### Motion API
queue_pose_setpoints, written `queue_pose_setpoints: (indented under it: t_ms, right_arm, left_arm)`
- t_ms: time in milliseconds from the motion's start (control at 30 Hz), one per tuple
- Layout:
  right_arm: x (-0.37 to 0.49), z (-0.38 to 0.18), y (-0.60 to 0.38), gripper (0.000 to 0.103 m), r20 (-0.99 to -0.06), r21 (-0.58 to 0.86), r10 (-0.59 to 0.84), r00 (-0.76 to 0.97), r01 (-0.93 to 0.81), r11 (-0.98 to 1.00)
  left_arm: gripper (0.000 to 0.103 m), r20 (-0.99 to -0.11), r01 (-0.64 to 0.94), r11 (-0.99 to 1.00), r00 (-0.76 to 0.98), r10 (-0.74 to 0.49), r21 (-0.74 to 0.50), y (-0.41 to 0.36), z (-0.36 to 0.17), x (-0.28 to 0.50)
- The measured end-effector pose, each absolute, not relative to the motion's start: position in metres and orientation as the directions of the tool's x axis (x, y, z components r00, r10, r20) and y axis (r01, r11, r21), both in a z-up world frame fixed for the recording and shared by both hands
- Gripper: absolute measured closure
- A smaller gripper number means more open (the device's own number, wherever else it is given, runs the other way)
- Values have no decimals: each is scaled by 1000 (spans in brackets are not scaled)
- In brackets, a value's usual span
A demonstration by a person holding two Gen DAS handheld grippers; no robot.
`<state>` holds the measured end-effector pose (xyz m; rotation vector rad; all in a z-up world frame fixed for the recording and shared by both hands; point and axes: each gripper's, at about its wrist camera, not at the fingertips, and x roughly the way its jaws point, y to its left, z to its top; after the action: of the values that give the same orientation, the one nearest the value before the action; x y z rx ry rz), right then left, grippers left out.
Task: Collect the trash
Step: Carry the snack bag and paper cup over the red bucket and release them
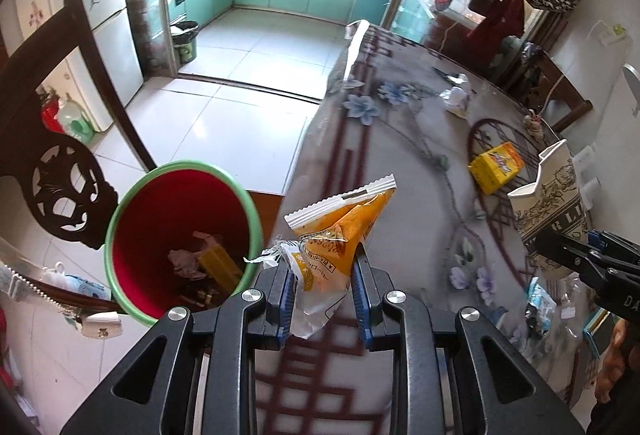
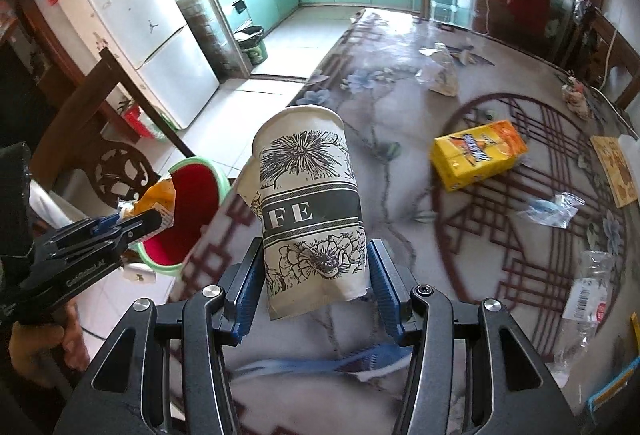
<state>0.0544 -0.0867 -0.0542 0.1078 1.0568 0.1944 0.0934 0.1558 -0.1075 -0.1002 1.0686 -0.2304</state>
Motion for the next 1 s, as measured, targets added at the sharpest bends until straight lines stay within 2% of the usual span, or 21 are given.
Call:
queue_pose_setpoints:
  t_ms: [1000]
  right_arm:
    - [112, -86, 31, 54, -881, 230, 317, 351, -268, 936]
  left_arm:
    - [80, -910, -91, 984, 401, -107, -156, 288, -163, 138]
